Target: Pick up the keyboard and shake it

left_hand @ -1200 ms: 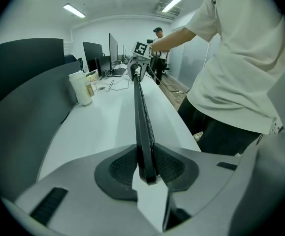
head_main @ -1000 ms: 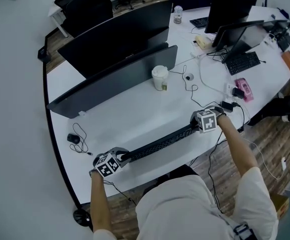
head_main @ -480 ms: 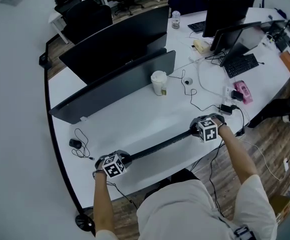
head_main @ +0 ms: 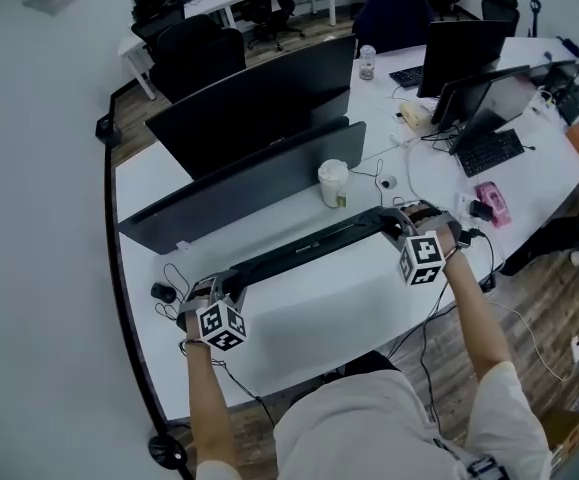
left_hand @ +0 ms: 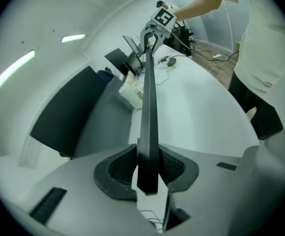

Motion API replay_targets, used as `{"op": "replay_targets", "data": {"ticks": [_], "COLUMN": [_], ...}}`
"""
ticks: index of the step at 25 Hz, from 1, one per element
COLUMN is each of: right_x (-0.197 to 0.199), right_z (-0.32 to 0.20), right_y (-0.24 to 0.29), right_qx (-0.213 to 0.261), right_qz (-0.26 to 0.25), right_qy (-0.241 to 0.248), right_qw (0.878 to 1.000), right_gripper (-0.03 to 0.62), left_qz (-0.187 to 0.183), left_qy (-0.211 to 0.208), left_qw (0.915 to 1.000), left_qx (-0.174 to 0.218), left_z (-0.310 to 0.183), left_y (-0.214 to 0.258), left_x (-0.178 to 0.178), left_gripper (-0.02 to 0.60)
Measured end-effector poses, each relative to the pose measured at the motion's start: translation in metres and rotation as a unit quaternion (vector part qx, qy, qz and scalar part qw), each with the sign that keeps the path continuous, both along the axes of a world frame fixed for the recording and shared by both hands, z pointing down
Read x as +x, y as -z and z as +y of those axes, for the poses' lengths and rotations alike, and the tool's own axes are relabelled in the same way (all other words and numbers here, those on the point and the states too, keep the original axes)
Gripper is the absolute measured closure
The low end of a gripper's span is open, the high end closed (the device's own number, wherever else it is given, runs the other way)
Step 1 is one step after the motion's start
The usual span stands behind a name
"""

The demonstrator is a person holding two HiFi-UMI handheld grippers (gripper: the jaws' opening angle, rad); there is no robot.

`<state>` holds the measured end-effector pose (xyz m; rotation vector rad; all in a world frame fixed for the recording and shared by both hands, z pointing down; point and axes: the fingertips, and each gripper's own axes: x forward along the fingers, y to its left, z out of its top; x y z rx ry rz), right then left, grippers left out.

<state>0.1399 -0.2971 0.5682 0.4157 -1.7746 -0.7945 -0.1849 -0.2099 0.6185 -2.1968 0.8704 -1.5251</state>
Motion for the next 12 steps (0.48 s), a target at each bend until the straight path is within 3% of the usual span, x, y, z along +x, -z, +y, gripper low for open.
{"op": "replay_targets", "data": {"ticks": [3, 7, 12], "right_x": [-0.011, -0.022, -0.035], "right_z": [-0.017, -0.021, -0.012], "right_y": [0.049, 0.093, 0.13], "right_qx": [0.097, 0.213, 0.265], "right_qz": [-0.003, -0.02, -0.017], "right_qy": [0.0, -0.005, -0.001], "right_qw": [0.995, 0.977, 0.964], "right_gripper": [0.465, 0.465, 0.465], "left_qz": [-0.02, -0.044, -0.023], "left_qy": [0.033, 0.074, 0.121], "left_qw": [0.9945, 0.9745, 0.9593], "left_qx": [0.097, 0.207, 0.254], "left_z": [-0.022, -0.032, -0.02], "left_y": [0.048, 0.099, 0.123], "left_x": [-0.013, -0.027, -0.035], "left_gripper": [0.469, 0.465, 0.463]}}
